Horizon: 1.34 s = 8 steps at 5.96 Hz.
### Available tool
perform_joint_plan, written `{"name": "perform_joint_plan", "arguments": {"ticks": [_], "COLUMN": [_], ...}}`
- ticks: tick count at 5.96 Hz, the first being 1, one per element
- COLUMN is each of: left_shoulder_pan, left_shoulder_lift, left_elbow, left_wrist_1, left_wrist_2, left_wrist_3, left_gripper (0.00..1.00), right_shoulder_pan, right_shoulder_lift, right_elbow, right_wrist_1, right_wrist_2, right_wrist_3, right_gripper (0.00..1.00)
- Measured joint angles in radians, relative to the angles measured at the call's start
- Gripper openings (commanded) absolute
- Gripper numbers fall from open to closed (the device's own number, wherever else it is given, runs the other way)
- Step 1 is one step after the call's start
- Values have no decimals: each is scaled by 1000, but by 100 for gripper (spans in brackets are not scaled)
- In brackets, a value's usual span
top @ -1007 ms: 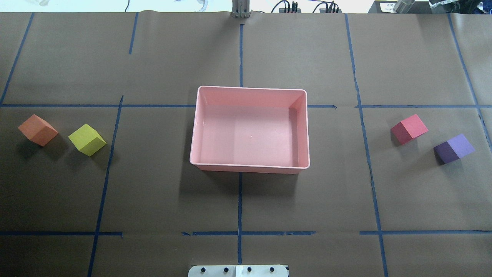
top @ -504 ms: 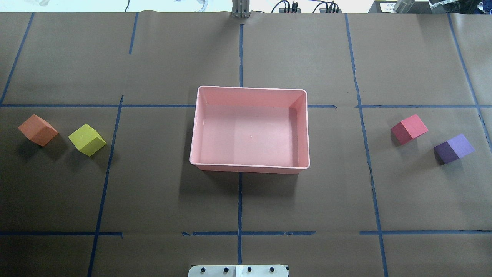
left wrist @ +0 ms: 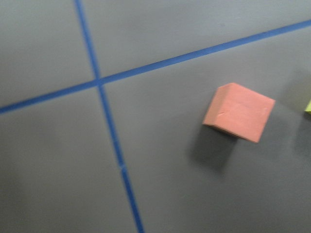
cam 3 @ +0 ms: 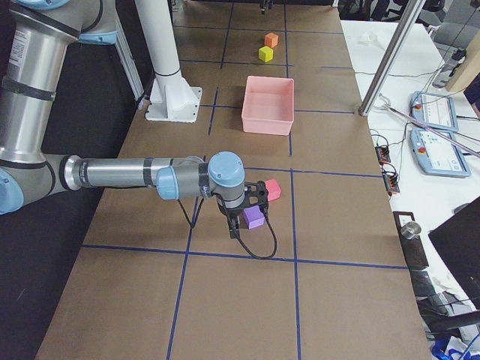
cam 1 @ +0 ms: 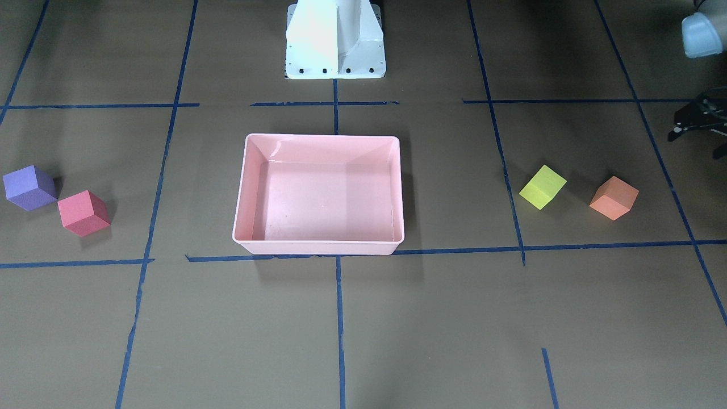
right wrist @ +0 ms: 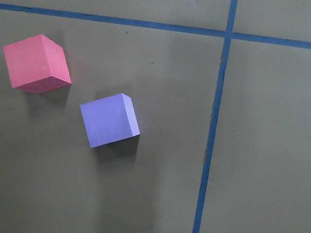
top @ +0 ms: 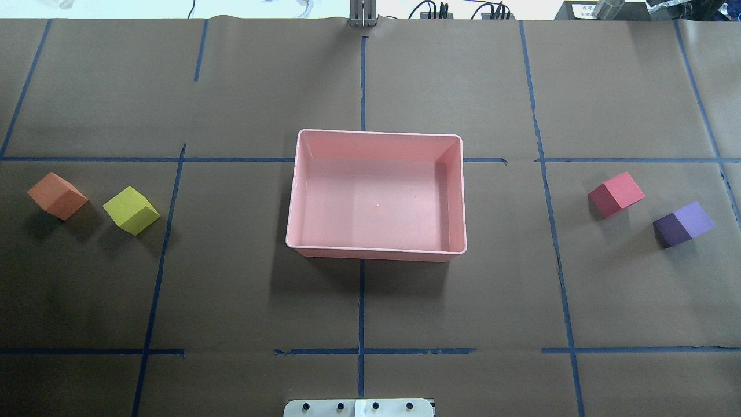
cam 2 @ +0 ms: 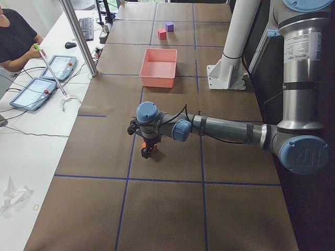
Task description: Place blocks into pink bin with both arms
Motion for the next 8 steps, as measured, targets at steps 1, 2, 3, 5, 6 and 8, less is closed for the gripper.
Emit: {"name": "perform_joint_plan", "arguments": {"ticks": [1,2,3,5,6,8], "left_shoulder_pan": [53,84,108,151,173,195], "left_shoulder_lift": [-24,-55,-79,-105,-120,-133], "left_elbow": [49,105,151,190,204,213], "left_wrist_1": [-58,-115,-161,-192,-194,-196], "left_wrist_2": [1,1,3,5,5,45], "left_wrist_3": [-1,-1,-1,-17,-36,-49], "left_gripper": [100,100,100,100,100,100], "right_shoulder_pan": [-5,-9,-12,-14,-14,-14], "right_shoulder_lift": [0,0,0,0,0,0], "right_elbow": [0,0,0,0,0,-1], "right_wrist_1": [0,0,0,0,0,-1], "right_wrist_2": [0,0,0,0,0,0], "right_wrist_3": [-2,-4,-5,-6,-6,-7], "right_gripper": [100,100,100,100,100,100]}}
